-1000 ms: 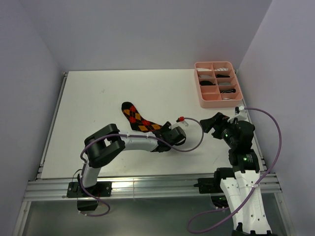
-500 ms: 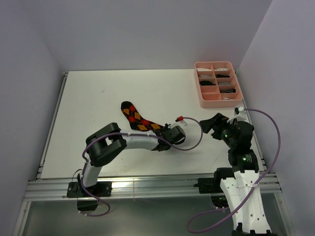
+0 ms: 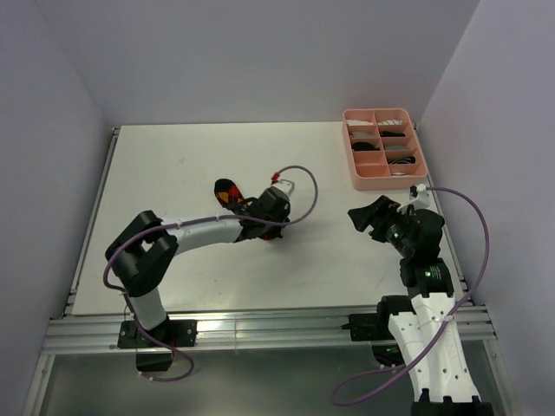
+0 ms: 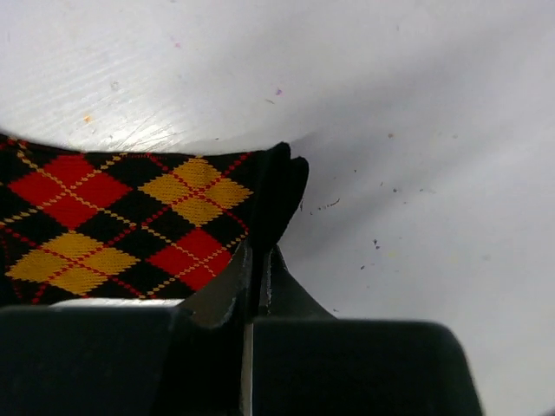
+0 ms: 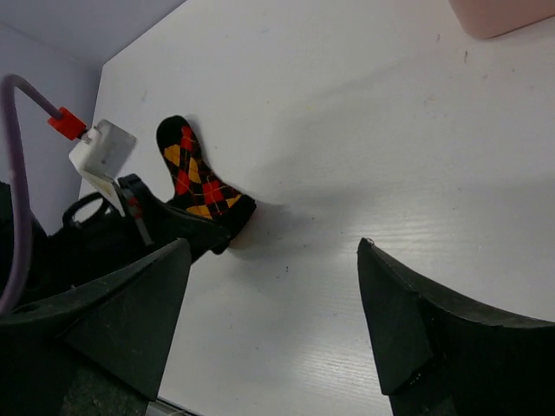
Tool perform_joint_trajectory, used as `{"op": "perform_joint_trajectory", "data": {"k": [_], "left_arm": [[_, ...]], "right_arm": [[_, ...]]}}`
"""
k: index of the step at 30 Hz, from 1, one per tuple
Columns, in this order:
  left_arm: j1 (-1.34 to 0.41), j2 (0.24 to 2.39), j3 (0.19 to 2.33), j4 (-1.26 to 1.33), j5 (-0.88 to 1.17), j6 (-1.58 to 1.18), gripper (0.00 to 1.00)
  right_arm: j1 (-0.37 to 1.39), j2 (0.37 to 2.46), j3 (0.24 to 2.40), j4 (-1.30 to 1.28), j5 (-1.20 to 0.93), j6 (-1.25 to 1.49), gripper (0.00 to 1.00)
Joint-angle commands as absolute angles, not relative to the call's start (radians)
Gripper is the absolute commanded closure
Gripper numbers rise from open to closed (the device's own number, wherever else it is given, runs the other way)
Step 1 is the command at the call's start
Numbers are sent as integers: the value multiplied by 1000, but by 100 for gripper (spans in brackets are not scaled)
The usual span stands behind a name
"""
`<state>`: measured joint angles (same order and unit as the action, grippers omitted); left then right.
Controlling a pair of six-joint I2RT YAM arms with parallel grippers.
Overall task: Roll the socks
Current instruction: Roll the sock at the center of the board.
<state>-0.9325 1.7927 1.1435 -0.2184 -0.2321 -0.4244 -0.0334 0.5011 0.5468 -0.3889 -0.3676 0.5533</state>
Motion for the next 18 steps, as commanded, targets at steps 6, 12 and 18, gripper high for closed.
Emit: {"op": "perform_joint_trajectory", "data": {"k": [6,12,18], "left_arm": [[-713,1707,921,41,216,-770,99],[-672,1710,841,139,278,-863,99],[-624,1684,738,231,298,-989,99]], "right_arm": [[109,592,508,-196,-324,644,20],[265,707,488,-68,-235,724,23],[426,900,497,90,-161,813,30]]}}
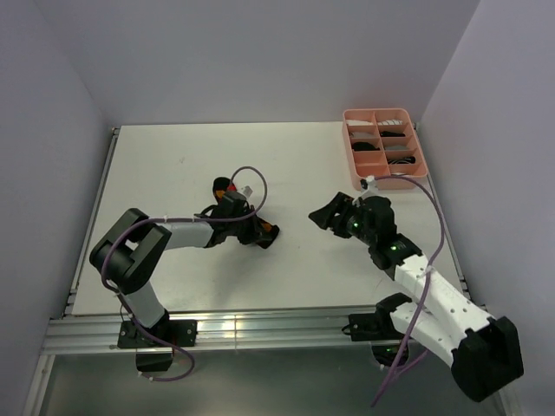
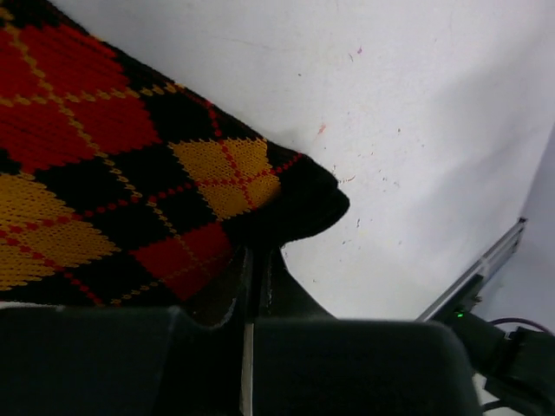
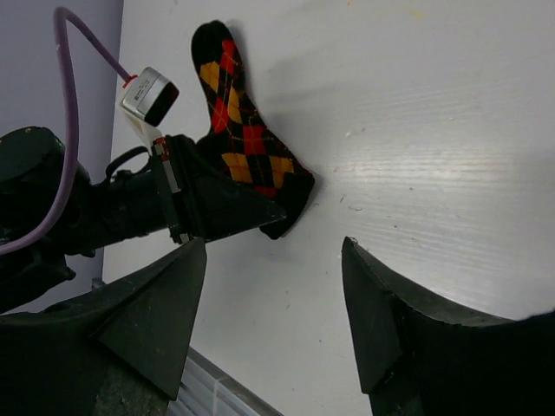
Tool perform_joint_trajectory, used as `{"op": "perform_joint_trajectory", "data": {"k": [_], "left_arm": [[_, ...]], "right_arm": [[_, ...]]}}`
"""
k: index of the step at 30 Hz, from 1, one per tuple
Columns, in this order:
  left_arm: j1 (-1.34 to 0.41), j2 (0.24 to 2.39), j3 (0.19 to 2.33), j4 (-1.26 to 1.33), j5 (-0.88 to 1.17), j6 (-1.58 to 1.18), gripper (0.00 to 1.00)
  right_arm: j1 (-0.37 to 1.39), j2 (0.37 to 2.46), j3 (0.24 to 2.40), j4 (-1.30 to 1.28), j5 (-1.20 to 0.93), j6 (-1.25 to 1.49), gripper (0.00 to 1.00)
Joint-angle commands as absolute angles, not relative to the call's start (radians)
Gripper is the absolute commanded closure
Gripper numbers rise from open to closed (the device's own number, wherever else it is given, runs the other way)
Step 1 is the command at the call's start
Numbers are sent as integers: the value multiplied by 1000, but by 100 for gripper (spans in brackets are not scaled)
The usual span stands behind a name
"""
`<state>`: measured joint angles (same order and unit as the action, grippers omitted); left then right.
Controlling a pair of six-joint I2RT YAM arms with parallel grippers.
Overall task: Roll the socks
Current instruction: Roll the sock at the center of the board.
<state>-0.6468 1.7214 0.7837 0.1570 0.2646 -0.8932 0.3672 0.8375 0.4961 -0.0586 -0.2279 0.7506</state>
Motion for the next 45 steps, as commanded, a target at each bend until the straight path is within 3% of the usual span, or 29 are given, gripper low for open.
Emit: {"op": "perform_joint_trajectory", "data": {"k": [1,8,11,26,45], "left_arm": [[-621,1677,727,247,295,-1005,99],[-618,1664,658,324,290,-1117,99],[-618,1669,641,336,296,-1140,99],[-614,1672,604,359,293,-1170,99],[-589,1692,586,380,330,-1200,99]], "right_arm": [[446,952,499,109,-152,834,31],[549,1181,488,285,-164,933,49],[564,1278,480,351,-187,968,52],[612,1638,482,615,-278,1097,51],[612,1848,511,598,-224,1154,55]]}}
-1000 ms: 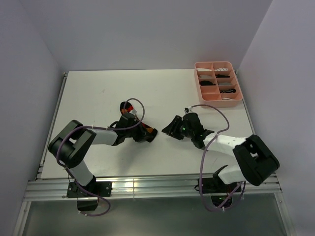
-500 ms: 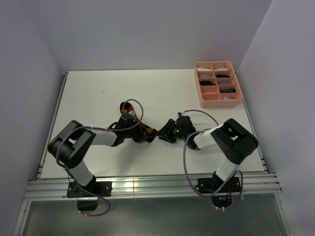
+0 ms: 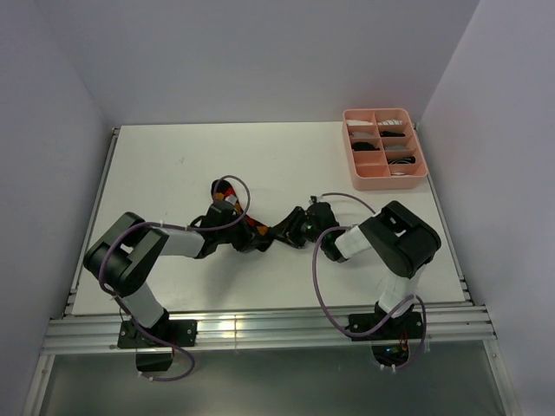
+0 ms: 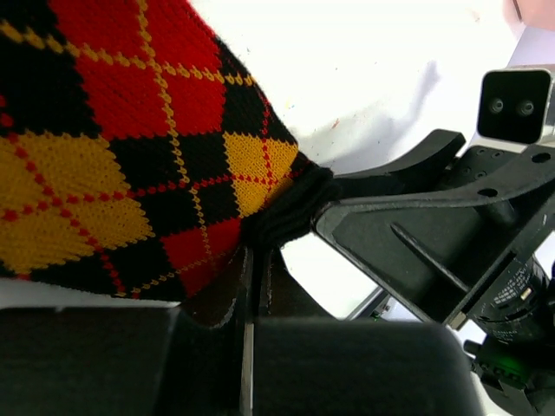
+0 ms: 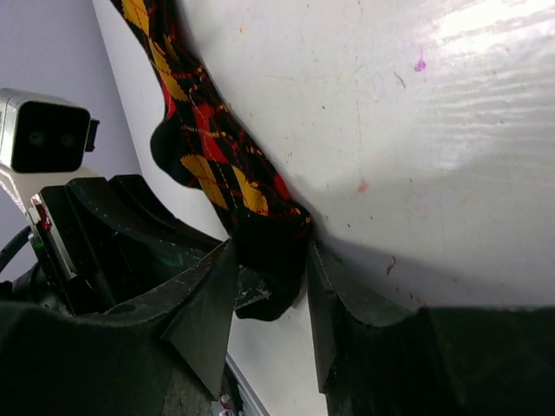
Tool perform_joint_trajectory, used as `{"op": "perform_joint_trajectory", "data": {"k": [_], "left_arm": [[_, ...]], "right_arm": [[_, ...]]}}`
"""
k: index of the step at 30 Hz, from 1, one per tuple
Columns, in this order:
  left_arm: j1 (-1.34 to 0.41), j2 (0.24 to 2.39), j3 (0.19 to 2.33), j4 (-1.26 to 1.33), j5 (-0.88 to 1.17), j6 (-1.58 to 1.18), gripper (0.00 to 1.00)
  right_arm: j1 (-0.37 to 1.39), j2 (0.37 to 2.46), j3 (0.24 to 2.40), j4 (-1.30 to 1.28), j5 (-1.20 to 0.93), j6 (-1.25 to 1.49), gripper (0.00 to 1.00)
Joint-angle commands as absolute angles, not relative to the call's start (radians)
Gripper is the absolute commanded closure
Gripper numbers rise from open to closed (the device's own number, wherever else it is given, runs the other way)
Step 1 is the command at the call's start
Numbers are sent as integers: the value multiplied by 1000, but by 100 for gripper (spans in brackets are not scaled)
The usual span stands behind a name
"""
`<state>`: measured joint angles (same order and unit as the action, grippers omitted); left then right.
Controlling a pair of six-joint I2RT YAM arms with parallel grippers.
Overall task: Roll the socks
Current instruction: Roll the sock at the center of the board.
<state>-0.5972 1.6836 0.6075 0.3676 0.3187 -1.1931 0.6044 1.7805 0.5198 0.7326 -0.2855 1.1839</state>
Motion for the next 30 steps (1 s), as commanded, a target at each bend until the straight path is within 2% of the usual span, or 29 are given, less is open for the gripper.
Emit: {"op": "perform_joint_trajectory", "data": {"k": [1,15,20,23,26,27,30], "left_arm": [[-586,1692,586,391,334,-1203,99],[-565,1729,560,466,402,-1221,99],[-561,1732,560,468,410,-1213,99],[-563,1698,592,382,381,-1149,99],[-566,1648,632,281,324,-1068,94],[-566,1637,650,261,295,-1046,86],[-581,1592,689,151,227,-953,72]], "right_arm": [[612,1856,514,598,-225,1155,55],[612,1982,540,650,-294,1140,68],[612,1977,551,646,-308,1108,99],[612,1916,568,562,-273,1051,100],[612,1837,607,419,-220,991,100],[612,1819,635,341,-203,976,100],[614,1778,702,185,-160,934,100]]}}
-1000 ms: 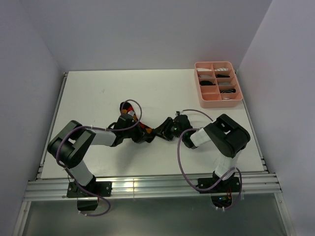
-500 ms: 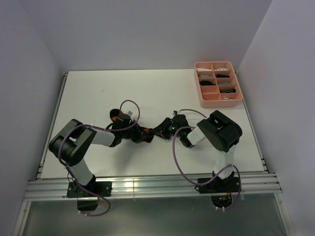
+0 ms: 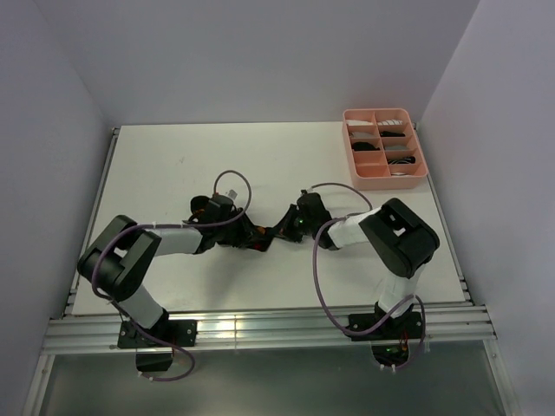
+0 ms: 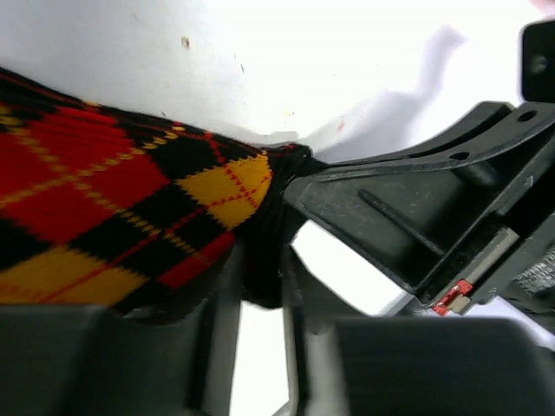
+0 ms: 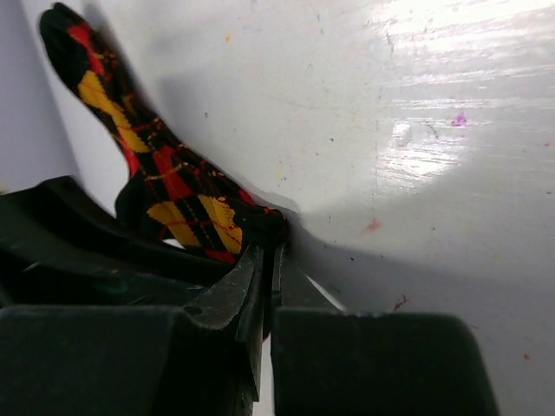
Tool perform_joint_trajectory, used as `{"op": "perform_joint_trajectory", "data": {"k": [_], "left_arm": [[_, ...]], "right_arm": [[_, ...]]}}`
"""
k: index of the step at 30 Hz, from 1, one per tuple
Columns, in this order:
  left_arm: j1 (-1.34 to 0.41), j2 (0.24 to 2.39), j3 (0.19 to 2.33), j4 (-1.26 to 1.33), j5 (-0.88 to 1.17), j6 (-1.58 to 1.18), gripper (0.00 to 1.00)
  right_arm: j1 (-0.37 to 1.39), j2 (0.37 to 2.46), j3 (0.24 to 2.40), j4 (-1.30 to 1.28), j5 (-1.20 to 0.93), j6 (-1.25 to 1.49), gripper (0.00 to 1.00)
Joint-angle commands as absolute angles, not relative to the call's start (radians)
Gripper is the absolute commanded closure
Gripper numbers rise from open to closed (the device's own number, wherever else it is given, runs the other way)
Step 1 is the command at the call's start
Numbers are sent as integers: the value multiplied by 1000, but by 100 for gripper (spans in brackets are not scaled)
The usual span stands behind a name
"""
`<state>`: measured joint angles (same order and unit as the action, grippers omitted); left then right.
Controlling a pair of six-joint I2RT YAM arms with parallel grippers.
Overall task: Roll the socks
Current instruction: Roll the sock at the center of the board.
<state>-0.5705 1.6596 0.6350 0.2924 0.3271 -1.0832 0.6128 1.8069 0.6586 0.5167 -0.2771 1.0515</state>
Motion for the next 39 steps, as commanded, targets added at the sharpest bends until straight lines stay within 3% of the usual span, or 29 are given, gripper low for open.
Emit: {"op": "perform_joint_trajectory", "data": {"k": [1,5,11,18,31,39], "left_arm": [[-598,1565,696,109,174,-913,70],[-658,1491,730,25,5,-815,61],[-866,1388,707,101,-325,-608,57],[-1038,1430,664,258,-474,-427,46],[-1207,1623,678,396,-644,-241,48],[-1227,1749,756,354,-750,-186,48]], "right_arm": [[615,1772,718,149,-150,930,100],[630,1753,794,8,-94,900,100],[647,1767,897,-155,-66,902,100],[649,1793,977,-254,-80,908,100],[647,1850,1046,-337,-132,894,100],[647,1871,1057,-336,-158,891,100]]}}
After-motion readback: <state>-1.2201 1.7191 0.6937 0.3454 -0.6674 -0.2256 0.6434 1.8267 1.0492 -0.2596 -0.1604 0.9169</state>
